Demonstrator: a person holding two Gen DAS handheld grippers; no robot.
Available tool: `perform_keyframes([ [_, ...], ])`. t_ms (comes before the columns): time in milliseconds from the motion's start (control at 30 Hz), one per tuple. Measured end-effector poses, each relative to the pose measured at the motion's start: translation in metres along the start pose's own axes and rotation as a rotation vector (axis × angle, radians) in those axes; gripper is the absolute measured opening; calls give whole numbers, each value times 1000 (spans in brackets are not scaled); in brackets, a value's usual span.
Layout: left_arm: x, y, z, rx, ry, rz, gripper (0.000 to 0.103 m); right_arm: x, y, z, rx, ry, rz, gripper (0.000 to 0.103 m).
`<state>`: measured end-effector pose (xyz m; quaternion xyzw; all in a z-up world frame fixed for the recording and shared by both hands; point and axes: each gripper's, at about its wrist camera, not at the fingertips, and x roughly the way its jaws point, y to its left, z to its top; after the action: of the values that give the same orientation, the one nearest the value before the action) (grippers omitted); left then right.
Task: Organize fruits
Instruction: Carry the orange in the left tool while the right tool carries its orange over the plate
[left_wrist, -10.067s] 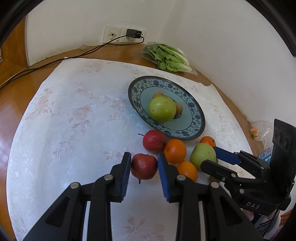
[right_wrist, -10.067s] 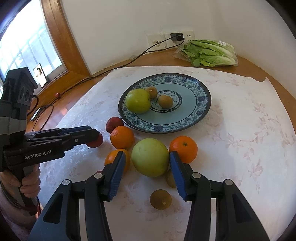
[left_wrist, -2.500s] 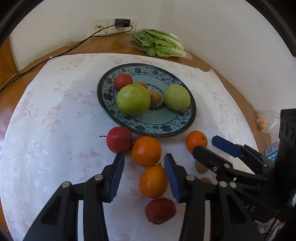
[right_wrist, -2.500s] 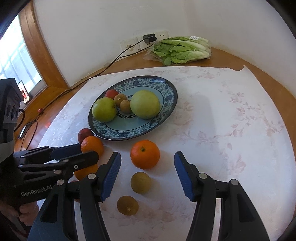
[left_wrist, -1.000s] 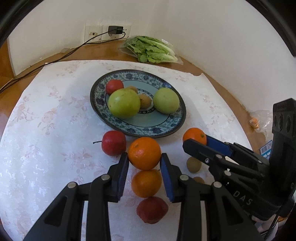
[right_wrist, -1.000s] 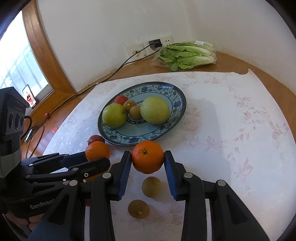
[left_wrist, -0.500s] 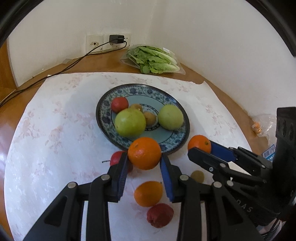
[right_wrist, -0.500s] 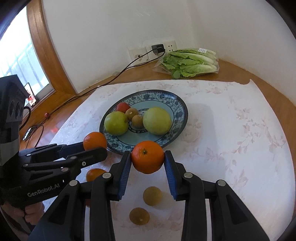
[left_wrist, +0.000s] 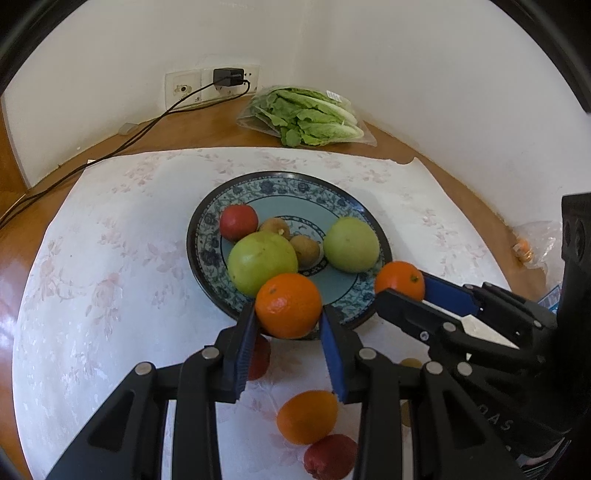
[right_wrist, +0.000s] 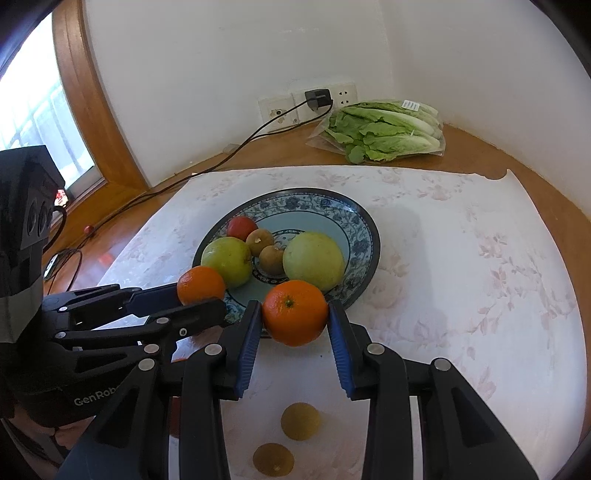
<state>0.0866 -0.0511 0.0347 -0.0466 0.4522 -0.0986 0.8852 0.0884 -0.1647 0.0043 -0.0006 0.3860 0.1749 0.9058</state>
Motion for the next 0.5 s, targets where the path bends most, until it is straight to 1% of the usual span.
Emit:
perform_keyframes([
  [267,9,1,4,11,0,22,36,10,-2,0,2,17,0,37],
  [500,16,3,6,11,4,19,36,14,-4,1,1,16,-6,37],
])
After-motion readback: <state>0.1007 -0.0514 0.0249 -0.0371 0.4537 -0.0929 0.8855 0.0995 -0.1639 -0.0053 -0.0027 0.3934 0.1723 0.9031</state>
